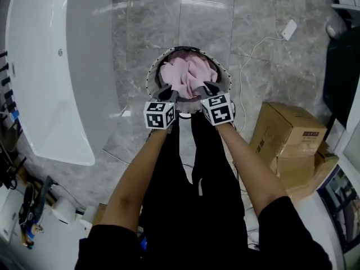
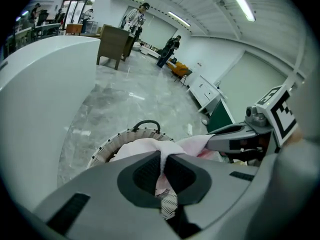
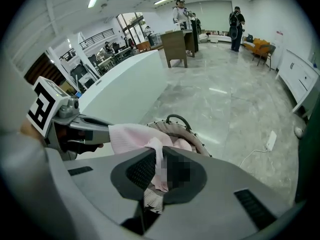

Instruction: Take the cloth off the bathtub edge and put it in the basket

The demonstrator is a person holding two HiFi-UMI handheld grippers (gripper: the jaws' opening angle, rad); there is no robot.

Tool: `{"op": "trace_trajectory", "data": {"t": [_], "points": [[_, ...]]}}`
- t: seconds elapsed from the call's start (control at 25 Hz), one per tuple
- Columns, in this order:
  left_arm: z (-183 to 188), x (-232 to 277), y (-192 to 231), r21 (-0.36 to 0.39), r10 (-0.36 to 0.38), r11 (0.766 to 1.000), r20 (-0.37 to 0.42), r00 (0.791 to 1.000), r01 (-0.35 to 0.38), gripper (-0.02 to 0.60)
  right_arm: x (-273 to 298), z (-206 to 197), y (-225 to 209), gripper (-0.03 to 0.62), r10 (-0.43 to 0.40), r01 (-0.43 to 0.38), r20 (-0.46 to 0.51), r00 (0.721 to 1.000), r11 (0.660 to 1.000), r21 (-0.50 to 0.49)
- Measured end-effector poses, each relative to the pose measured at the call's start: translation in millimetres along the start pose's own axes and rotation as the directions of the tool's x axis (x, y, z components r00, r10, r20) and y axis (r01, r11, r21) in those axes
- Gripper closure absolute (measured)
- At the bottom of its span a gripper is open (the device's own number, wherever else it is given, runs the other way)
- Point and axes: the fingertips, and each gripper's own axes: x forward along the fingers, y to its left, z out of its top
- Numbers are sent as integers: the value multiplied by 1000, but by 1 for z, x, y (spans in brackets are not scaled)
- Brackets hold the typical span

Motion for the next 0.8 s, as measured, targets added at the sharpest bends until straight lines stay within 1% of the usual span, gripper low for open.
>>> {"op": "trace_trajectory", "data": {"t": [0.12, 0.24, 0.36, 0.4, 0.52, 0.64, 0.72, 0.8], "points": [[-10, 17, 4, 26, -23, 999, -52, 998, 24, 560, 14, -13, -2, 556, 26, -26, -33, 999, 1000, 13], [-19, 27, 0, 43, -52, 998, -89, 995, 56, 558, 14, -25, -4, 551, 46, -42, -43, 998, 996, 84], [-17, 26, 3, 33, -54, 998, -84, 995, 57, 552, 14, -23, -4, 500, 47, -43, -32, 998, 992, 119], [-18, 24, 5, 25, -43, 999, -77, 996, 45, 538, 14, -23, -4, 479, 48, -43, -33, 998, 991, 123], [-25, 15, 6, -14, -10, 1000, -60, 998, 9, 477, 10, -27, -4, 447, 47, -41, -43, 998, 991, 131], [-31, 6, 7, -26, 10, 1000, -49, 999, -12, 426, 4, -25, 2, 425, 64, -58, -35, 997, 987, 151], [-32, -1, 7, -32, 21, 999, -38, 999, -22, 400, -1, -23, 7, 408, 75, -70, -26, 997, 986, 152], [-32, -6, 6, -37, 23, 999, -28, 999, -24, 396, -6, -22, 13, 402, 82, -78, -24, 996, 988, 134]]}}
